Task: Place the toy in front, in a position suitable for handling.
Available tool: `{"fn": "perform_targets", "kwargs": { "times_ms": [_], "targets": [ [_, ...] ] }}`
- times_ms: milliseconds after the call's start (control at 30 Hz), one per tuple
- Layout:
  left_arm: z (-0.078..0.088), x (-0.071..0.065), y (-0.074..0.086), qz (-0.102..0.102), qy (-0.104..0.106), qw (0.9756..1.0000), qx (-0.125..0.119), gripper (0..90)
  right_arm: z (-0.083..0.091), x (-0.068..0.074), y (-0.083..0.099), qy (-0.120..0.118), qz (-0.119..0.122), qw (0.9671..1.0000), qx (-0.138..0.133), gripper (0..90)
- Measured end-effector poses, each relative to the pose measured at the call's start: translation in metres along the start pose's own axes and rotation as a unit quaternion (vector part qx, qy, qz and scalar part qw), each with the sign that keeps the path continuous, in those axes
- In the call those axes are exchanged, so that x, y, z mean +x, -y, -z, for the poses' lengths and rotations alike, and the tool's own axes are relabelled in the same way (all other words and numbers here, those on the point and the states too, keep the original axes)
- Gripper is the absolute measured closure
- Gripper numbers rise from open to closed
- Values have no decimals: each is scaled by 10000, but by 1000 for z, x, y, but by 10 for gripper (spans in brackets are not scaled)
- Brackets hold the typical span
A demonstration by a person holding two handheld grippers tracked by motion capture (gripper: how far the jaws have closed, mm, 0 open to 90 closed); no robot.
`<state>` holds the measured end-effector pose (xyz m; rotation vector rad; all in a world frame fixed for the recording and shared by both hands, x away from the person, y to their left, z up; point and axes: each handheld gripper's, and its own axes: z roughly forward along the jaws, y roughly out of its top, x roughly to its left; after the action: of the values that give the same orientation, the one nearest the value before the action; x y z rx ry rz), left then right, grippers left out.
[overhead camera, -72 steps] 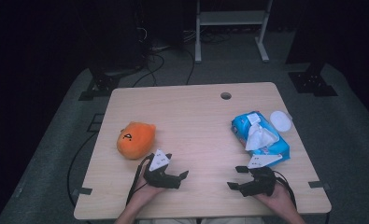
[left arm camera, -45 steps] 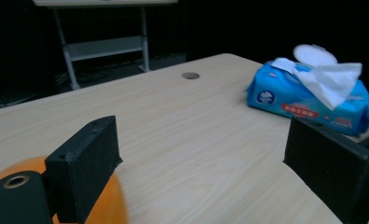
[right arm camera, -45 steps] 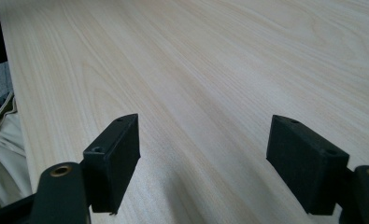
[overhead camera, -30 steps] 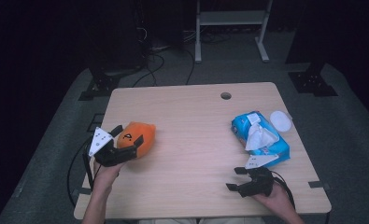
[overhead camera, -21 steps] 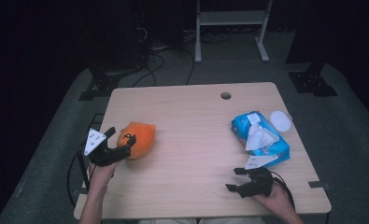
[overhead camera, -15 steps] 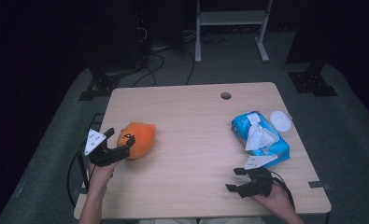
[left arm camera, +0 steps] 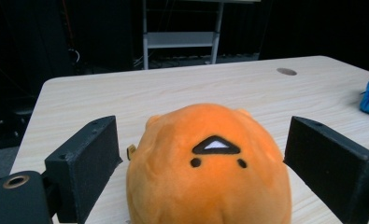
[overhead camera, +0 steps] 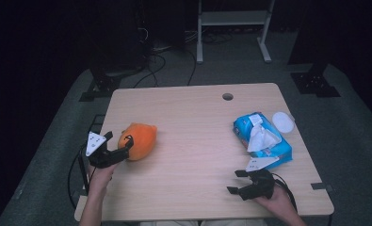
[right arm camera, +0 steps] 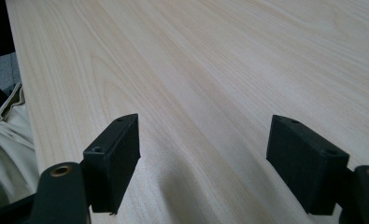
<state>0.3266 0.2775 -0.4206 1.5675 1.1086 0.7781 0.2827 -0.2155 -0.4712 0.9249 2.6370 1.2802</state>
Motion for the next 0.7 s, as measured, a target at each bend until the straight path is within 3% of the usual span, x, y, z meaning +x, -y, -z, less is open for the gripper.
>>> {"fn": "perform_targets", "kwargs": {
  "times_ms": [267,500,633,700],
  "targets": [
    [-9,-2,8,-23,93,9997,212,100,-2,0,0,-41,14,10000,40,247],
    [-20,-7,15,-130,146,9983,546,104,-2,1,0,-53,44,10000,43,247],
    [-23,-10,17,-119,135,9974,703,146,-2,1,0,-55,46,10000,44,247],
    [-22,-11,16,-152,98,9968,774,250,-2,1,0,-56,44,10000,56,247]
  ]
}}
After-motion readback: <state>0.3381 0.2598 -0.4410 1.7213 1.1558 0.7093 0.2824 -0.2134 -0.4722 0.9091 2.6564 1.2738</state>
